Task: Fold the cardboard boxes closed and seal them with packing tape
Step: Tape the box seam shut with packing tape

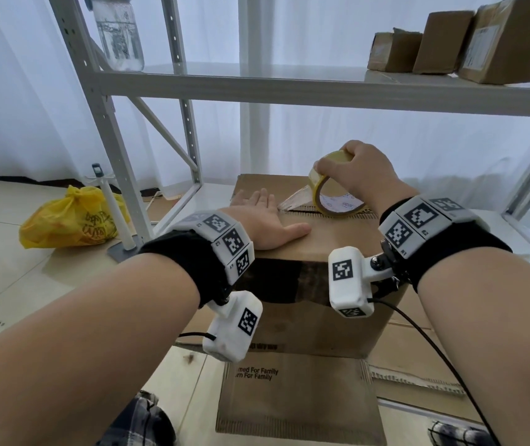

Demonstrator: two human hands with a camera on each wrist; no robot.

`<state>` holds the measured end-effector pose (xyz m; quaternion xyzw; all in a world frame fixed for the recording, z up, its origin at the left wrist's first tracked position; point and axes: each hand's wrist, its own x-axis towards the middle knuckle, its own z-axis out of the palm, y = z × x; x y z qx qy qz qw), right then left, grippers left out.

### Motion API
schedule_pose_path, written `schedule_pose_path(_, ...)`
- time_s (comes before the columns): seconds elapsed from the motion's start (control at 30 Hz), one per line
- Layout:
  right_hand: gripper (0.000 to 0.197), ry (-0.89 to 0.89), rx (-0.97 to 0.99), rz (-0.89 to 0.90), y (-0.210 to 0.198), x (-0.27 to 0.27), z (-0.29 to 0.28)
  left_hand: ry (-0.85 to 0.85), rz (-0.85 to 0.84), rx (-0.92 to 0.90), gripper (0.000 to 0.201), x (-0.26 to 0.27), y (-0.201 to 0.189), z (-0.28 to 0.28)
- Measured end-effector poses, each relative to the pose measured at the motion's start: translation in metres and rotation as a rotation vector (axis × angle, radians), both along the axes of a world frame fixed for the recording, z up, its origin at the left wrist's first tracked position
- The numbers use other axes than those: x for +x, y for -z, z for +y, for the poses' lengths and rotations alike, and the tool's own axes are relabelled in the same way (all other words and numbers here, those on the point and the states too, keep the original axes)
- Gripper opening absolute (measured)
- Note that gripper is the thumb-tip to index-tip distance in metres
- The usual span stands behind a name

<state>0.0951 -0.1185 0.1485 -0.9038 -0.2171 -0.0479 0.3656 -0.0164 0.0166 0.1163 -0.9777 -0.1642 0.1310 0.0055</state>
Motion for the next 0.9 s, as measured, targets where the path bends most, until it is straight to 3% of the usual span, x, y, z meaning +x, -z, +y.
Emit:
schedule_pose_path(0.23, 0.047, 0.001, -0.05, -0.043, 0.001, -0.002, 0.002, 0.041, 0.031, -0.072, 0.098, 0.014, -0.002, -0.005)
schedule_pose_path(0.37, 0.075, 0.01, -0.042, -0.034, 0.001, -0.004, 0.0, 0.056, -0.025, -0.132, 0.095, 0.004, 0.0, 0.005)
schedule_pose_path(0.5, 0.096, -0.023, 0.038, -0.027, 0.003, -0.013, -0.01, -0.046, -0.067, -0.115, 0.1, -0.005, 0.003, 0.016)
schedule_pose_path(0.6, 0.09, -0.06, 0.161, 0.022, 0.006, -0.02, -0.018, -0.101, -0.082, -0.132, 0.1, -0.011, 0.001, 0.013)
schedule_pose_path(0.77, 0.07, -0.073, 0.365, 0.28, 0.015, -0.024, -0.034, -0.069, -0.138, -0.154, 0.089, -0.022, -0.004, 0.006)
schedule_pose_path(0.9, 0.08, -0.031, 0.38, 0.366, 0.016, -0.023, -0.038, -0.054, -0.139, -0.152, 0.09, -0.026, -0.004, 0.005)
